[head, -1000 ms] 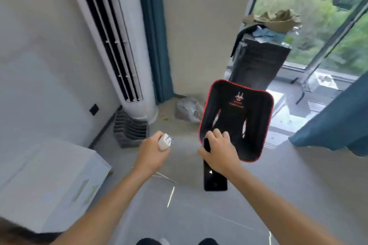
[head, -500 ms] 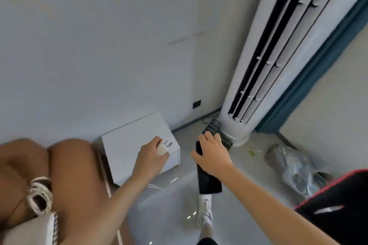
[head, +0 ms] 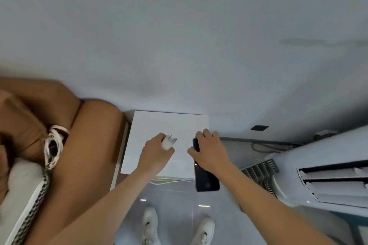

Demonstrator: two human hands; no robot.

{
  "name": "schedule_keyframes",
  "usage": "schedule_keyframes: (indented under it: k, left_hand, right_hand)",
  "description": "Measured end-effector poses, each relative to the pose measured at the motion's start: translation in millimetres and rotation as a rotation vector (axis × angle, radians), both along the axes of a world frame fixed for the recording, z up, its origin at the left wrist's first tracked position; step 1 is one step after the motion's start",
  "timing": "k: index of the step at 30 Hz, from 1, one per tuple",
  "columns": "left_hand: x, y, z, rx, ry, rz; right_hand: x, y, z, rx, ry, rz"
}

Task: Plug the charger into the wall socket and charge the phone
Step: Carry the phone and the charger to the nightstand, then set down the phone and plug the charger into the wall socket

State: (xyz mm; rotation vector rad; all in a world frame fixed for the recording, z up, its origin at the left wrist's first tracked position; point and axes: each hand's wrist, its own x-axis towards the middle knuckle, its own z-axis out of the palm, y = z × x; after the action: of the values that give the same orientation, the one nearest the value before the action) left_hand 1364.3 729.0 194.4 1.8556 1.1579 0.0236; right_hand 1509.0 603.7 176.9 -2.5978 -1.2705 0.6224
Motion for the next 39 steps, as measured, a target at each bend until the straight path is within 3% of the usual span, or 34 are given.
schedule_keyframes:
  k: [9, 17, 31, 39]
  left_hand:
    - [57.4, 99.6, -182.3, 0.001, 0.009, 0.002]
    - [67.0, 143.7, -275.1, -0.044, 0.023, -0.021]
    - [61.8, 160.2, -299.1, -0.087, -0.046, 0.059]
    - [58.2, 158.1, -300.2, -0.075, -0.076, 0.069]
  right_hand:
    - [61.4, 124.7, -194.6, 0.003, 0.010, -0.014]
    - [79.0, 187.4, -299.0, -0.064, -0.001, 0.002]
    - [60.8, 230.9, -331.8, 0.115, -0.208, -0.011]
    - [50.1, 236.8, -339.6, 0.104, -0.390, -0.040]
